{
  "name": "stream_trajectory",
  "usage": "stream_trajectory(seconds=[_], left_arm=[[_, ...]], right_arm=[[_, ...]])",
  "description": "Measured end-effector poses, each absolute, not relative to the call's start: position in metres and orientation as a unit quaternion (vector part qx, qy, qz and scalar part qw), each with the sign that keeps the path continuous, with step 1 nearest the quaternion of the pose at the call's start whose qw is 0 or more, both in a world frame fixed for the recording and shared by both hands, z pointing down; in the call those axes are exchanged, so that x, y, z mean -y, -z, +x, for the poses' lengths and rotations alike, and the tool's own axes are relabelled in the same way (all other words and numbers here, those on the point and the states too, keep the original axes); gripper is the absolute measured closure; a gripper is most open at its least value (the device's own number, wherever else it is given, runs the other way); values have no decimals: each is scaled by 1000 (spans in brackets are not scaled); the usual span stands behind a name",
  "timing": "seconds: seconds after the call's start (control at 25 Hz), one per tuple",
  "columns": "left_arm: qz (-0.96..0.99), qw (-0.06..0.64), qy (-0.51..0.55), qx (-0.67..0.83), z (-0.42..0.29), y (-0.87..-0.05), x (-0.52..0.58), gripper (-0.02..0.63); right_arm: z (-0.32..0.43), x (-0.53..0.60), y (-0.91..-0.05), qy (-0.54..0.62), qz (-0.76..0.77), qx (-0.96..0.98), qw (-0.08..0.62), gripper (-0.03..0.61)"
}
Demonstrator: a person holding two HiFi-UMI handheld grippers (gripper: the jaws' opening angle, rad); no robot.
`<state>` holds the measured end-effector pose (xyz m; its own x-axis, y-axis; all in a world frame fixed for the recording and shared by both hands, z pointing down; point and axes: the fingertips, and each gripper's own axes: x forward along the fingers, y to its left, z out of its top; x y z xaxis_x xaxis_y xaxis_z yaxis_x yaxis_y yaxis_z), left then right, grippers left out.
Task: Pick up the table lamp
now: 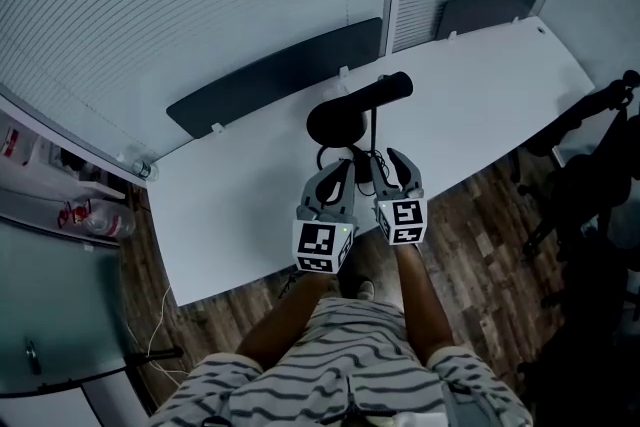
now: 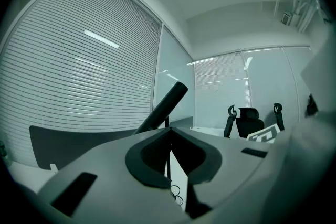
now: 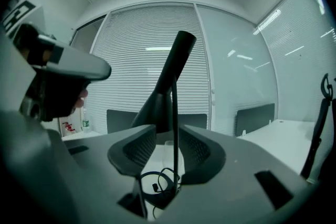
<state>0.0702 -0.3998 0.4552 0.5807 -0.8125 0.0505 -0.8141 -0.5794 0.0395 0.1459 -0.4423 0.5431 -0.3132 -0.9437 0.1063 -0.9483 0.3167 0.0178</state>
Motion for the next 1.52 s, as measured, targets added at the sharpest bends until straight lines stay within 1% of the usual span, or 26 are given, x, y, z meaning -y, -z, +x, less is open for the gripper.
stream_trajectory(seconds=[0.2,0.36,0.56,0.68,0.8,0.88,1.04,1.2,1.52], left_arm=[[885,23,-13,465,66,-456,408,606],[883,26,-26,467,63,-461,411,606],[881,9,-44,471,60,-463,412,606],[879,5,-48,474,56,-463,415,606],[877,5,-50,478,53,-464,417,606],[876,6,-52,480,55,-466,418,606],[880,7,-55,472,59,-468,419,606],[875,10,-52,480,43,-468,419,606],[870,17,-54,490,42,-475,423,606]], right_arm=[[146,461,-571,-21,576,816,54,431],[149,479,-594,-38,572,817,62,426],[153,496,-602,-18,566,820,86,428],[149,505,-602,-15,563,823,82,457],[145,511,-600,-15,565,822,67,469],[148,513,-598,-18,569,820,58,522],[158,513,-598,-32,584,810,40,529],[144,514,-598,-46,581,811,49,531],[144,516,-596,-85,590,801,49,531]])
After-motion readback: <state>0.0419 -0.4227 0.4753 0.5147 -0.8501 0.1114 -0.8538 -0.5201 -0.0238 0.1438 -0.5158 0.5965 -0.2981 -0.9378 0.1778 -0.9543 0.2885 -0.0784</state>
